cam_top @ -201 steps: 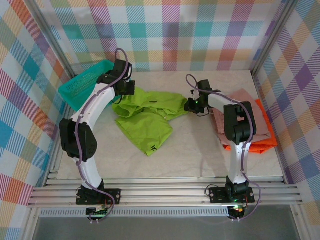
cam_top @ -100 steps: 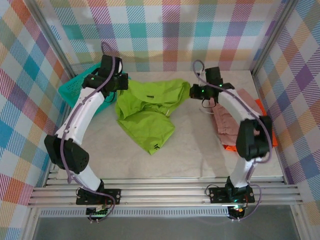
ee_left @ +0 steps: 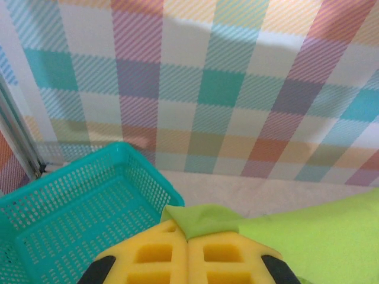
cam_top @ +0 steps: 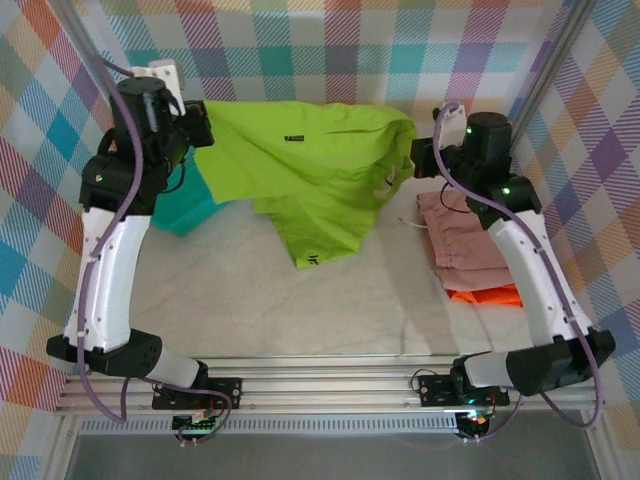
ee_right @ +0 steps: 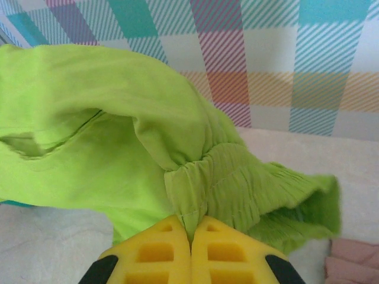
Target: Fold and stack the shorts
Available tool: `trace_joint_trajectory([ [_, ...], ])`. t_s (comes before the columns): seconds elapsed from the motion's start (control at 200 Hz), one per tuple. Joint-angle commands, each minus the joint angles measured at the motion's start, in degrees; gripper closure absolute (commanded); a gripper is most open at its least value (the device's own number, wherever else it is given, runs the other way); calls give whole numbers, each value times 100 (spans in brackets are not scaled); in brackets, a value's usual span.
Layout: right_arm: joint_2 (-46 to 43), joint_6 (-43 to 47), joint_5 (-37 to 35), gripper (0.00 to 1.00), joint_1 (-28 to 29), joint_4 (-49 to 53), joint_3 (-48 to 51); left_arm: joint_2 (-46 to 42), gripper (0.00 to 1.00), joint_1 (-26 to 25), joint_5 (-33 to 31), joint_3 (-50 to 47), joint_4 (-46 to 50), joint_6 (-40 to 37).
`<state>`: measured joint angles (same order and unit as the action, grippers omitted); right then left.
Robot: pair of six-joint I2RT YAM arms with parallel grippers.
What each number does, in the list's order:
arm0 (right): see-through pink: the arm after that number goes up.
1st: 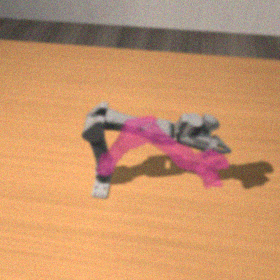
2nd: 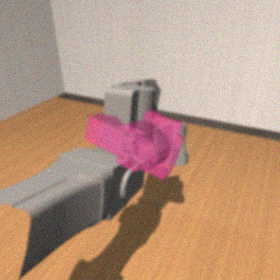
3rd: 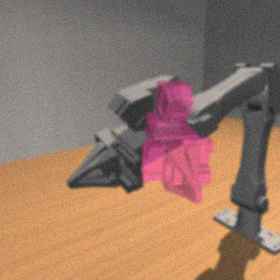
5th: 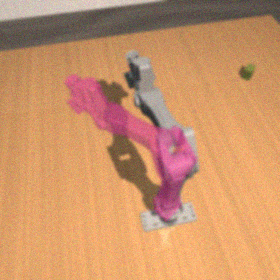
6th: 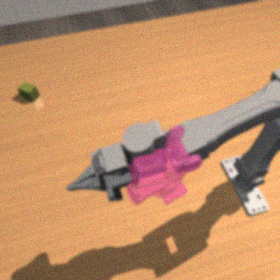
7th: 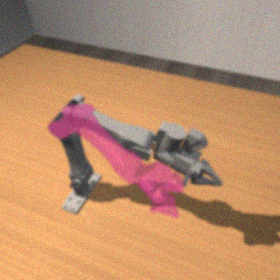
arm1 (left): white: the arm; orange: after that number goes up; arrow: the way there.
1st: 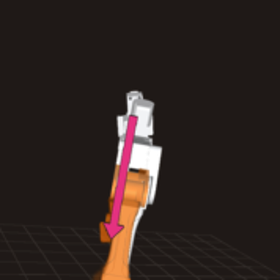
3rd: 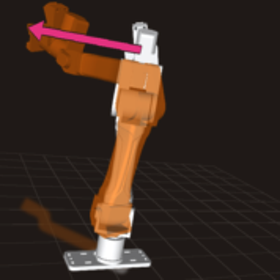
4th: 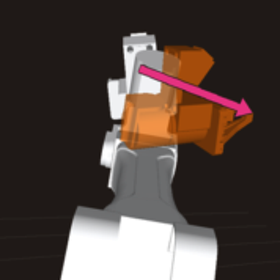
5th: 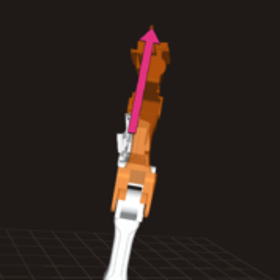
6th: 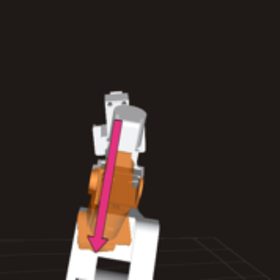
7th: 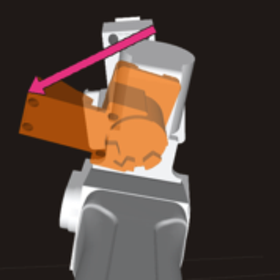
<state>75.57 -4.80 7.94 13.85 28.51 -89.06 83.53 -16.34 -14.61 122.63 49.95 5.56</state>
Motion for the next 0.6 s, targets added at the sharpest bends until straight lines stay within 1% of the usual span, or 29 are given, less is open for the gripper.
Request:
trace_joint_trajectory([
  [0.0,-538,246,173,100,15,23,-251,-259,100,78,-61,437,168,68],
  [0.21,-1258,-32,922,100,117,73,-399,-459,100,76,156,1442,417,90],
  [0.375,-1679,-374,1658,100,204,52,-498,-644,100,78,262,1871,400,198],
  [0.515,-1890,-799,1957,100,241,78,-563,-666,100,76,257,2093,322,286],
  [0.595,-1935,-997,1950,100,247,185,-601,-499,100,80,237,2246,356,287],
])
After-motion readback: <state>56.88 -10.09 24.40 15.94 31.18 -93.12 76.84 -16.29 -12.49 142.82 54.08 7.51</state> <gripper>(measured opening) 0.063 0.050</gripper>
